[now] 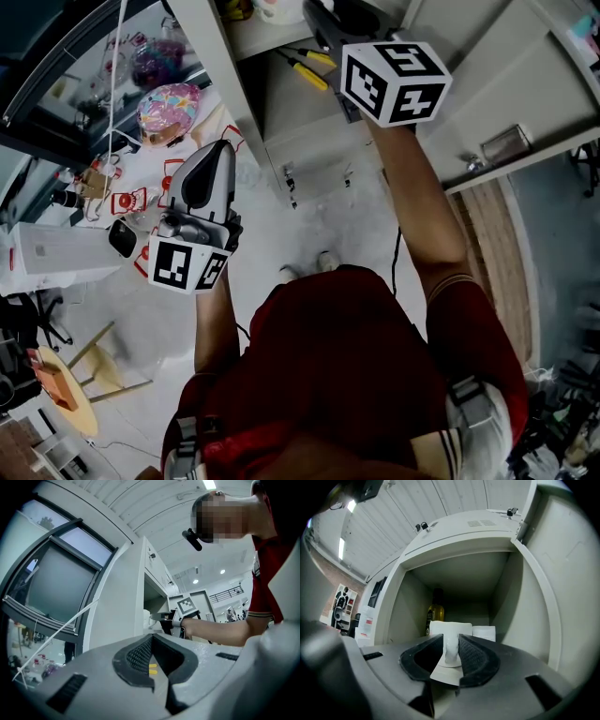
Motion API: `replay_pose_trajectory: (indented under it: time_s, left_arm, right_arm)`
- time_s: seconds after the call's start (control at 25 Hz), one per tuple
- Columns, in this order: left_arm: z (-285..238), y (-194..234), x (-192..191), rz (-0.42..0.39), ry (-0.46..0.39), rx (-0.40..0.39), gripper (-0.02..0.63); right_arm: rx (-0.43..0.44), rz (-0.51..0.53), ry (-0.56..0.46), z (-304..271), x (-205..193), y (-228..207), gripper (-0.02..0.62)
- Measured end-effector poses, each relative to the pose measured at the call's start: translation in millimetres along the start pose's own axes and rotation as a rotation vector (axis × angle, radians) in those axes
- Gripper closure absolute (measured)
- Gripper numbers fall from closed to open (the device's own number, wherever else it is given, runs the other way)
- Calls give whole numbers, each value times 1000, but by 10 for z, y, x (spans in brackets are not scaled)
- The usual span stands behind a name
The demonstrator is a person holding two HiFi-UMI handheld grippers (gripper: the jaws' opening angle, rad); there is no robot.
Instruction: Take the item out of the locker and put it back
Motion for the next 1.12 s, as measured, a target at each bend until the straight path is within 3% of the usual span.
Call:
replay_pose_trajectory:
  time_s: [0.52, 1.12]
  left_arm:
    - [2, -50, 84, 2, -19, -26, 598]
    - [-65, -288, 150, 12, -43, -68, 598]
  right_arm:
    - [-3, 104, -38, 493, 177, 239, 485]
    - [49, 38, -88, 1235, 48, 632, 532]
Point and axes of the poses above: the fingertips, and each gripper's own axes: z backward along the fingers, y to its left, x out of its top, the point moved 3 cm from there along z, backward along the fingers, and after that the axes turned 8 degrees about -y, right-handed, at the moved point
